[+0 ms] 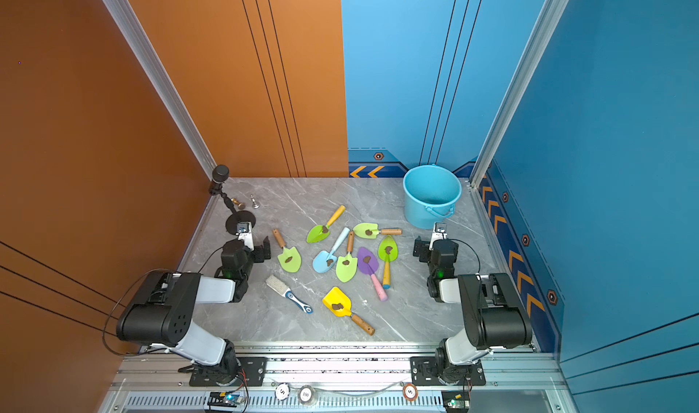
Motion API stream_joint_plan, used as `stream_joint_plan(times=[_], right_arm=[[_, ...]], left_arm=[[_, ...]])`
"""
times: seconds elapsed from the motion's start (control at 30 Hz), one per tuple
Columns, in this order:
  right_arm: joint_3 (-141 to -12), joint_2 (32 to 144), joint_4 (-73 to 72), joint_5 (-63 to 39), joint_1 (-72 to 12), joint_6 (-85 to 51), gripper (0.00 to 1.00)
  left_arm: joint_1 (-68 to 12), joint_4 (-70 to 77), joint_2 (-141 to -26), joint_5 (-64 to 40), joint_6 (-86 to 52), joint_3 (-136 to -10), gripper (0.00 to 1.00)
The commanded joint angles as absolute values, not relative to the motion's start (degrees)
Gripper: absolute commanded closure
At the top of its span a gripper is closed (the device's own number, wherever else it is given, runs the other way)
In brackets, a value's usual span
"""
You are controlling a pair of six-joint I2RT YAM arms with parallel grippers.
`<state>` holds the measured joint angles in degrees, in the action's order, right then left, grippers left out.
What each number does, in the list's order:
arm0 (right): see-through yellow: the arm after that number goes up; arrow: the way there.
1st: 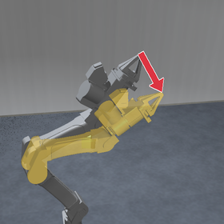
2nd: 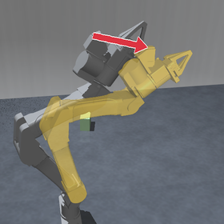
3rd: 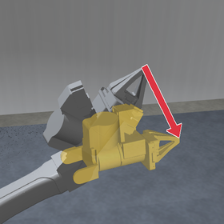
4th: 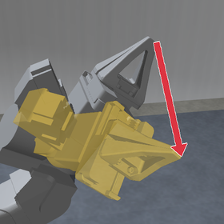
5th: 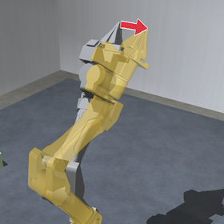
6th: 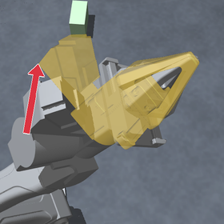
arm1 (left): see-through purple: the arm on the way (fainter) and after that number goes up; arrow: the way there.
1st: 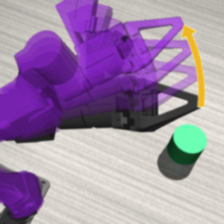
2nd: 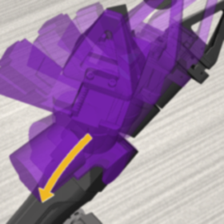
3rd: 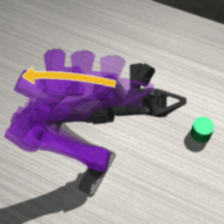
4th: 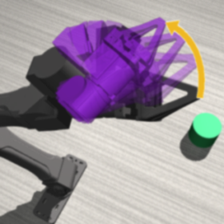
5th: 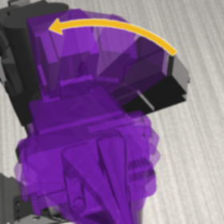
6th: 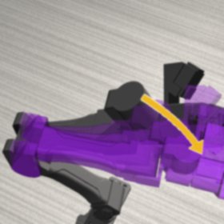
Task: Brush the soil off the hand trowel and place it into the bucket
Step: Pick up the brush from the center of the board.
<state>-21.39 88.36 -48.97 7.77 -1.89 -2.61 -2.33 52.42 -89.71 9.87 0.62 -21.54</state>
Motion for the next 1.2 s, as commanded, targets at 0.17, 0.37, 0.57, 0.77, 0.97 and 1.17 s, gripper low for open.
stream_joint_plan(times=[0.17, 0.37, 0.57, 0.77, 0.97, 1.17], right_arm=[[-22.15, 87.8, -48.95, 9.32, -2.11, -3.28, 0.01], [-32.02, 81.46, -25.99, 7.49, -1.45, -4.5, 0.0], [-44.03, 71.59, 0.24, 5.17, -2.98, -17.57, 0.0], [-47.94, 61.31, 12.83, 7.27, -15.07, -36.04, 0.01], [-47.04, 56.89, 9.88, 15.88, -35.98, -55.77, 0.01], [-49.41, 60.25, 8.68, 20.34, -46.91, -63.84, 0.0]], left_arm=[[-2.11, 51.76, -89.32, 9.46, 0.4, -22.01, 0.02], [-2.93, 41.28, -80.8, 8.59, 1.59, -24.08, 0.02], [-3.7, 1.43, -66.9, 8.24, -9.69, -39.86, 0.02], [-13.38, -17.47, -60.57, 1.98, -25.42, -50.36, 0.02], [-30.34, -20.96, -56.69, 4.08, -45.62, -52.54, 0.02], [-45.46, -26.26, -52.73, 20.74, -46.09, -54.39, 0.02]])
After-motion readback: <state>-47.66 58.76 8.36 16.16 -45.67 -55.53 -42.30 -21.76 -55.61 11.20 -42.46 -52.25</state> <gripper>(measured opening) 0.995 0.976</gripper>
